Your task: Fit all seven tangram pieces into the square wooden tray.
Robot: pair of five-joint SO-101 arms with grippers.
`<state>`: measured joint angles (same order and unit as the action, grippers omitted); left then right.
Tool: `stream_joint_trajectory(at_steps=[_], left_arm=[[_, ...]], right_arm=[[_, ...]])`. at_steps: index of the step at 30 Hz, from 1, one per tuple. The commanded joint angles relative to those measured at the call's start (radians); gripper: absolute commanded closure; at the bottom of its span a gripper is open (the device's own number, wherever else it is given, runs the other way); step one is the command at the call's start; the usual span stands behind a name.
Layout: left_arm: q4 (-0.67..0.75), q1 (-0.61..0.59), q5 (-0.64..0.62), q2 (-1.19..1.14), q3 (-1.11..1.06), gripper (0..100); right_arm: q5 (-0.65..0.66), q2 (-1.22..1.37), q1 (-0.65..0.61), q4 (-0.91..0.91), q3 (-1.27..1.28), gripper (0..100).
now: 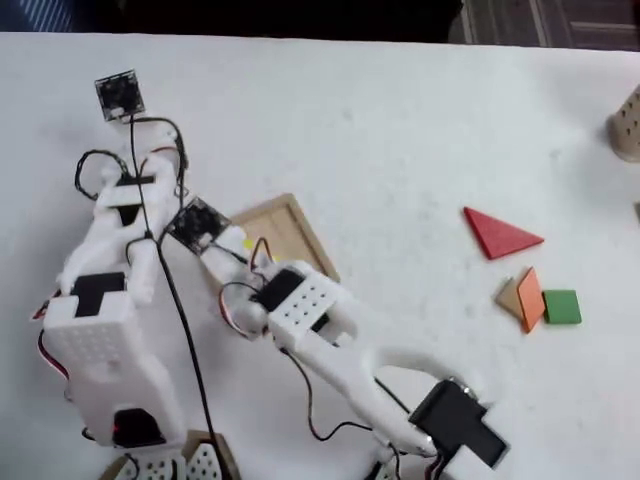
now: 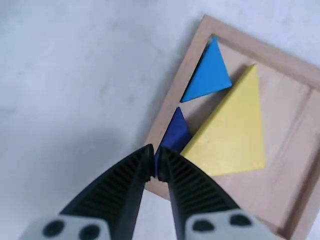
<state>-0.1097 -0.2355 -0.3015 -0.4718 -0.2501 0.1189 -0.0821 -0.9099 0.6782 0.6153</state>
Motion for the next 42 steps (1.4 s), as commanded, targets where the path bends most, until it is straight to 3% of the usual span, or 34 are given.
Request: stream_joint_trajectory(at_steps=[1,11,28,35,40,42], left_arm=[[-0.008,0.008,-0.011,0.053,0.058,98],[-0.008,0.010,-0.011,0.053,0.058,98],[-0.008,0.012,-0.009,0.053,0.058,98],[-0.006,0.012,-0.009,0.053,0.058,98],[-0.006,0.013,-0.009,0.051,0.058,98],[-0.006,0.013,-0.009,0.051,0.058,98]], right_arm=[[-0.005,0.012,0.001,-0.016,-0.003,98.1],[0.041,0.030,0.018,0.076,-0.003,98.1],[0.043,0.027,0.150,0.134,0.014,98.1],[0.035,-0.194,0.154,0.231,0.040,98.1],[0.034,-0.282,0.170,0.159,0.130,97.2],[0.034,-0.266,0.171,0.124,0.144,92.3]])
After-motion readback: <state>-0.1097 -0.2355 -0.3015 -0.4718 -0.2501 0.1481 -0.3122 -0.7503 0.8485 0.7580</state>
